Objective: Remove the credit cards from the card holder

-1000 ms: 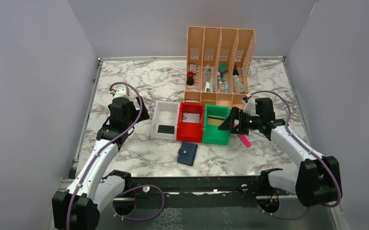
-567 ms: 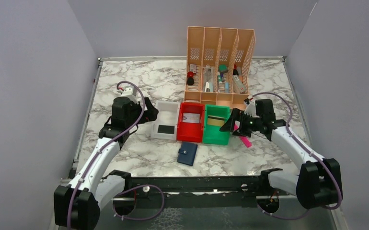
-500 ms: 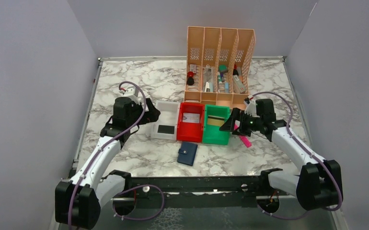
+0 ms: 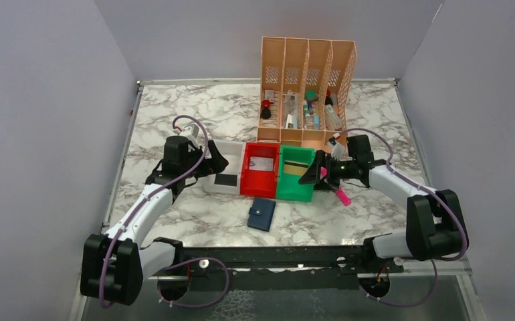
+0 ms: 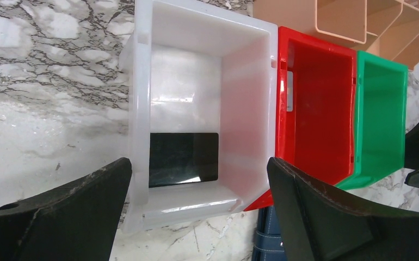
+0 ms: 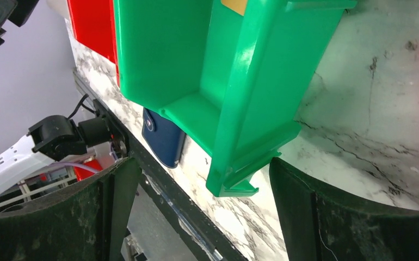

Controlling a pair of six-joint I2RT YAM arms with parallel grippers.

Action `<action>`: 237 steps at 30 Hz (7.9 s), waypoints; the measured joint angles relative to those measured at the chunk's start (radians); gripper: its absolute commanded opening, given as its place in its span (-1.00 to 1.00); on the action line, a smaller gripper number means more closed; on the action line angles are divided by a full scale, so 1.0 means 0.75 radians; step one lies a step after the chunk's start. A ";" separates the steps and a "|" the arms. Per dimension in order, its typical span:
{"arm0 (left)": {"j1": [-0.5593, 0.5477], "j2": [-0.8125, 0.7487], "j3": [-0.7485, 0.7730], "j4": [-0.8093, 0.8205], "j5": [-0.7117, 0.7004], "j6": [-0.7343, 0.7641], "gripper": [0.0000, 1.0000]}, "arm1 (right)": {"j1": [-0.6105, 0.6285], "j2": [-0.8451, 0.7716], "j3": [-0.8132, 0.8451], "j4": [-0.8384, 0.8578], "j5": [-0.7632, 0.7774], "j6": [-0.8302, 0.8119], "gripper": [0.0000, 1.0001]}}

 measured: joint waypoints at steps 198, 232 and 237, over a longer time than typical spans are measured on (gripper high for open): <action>0.014 0.396 0.008 0.267 -0.084 -0.094 0.97 | 0.149 0.582 0.753 -0.151 0.447 -0.057 0.88; 0.008 -0.353 -0.132 -0.079 -0.348 -0.128 0.98 | 0.161 0.148 0.130 -0.005 1.015 0.140 0.97; 0.008 -0.354 -0.132 -0.090 -0.347 -0.128 0.97 | 0.152 0.085 0.075 -0.033 1.124 0.142 0.99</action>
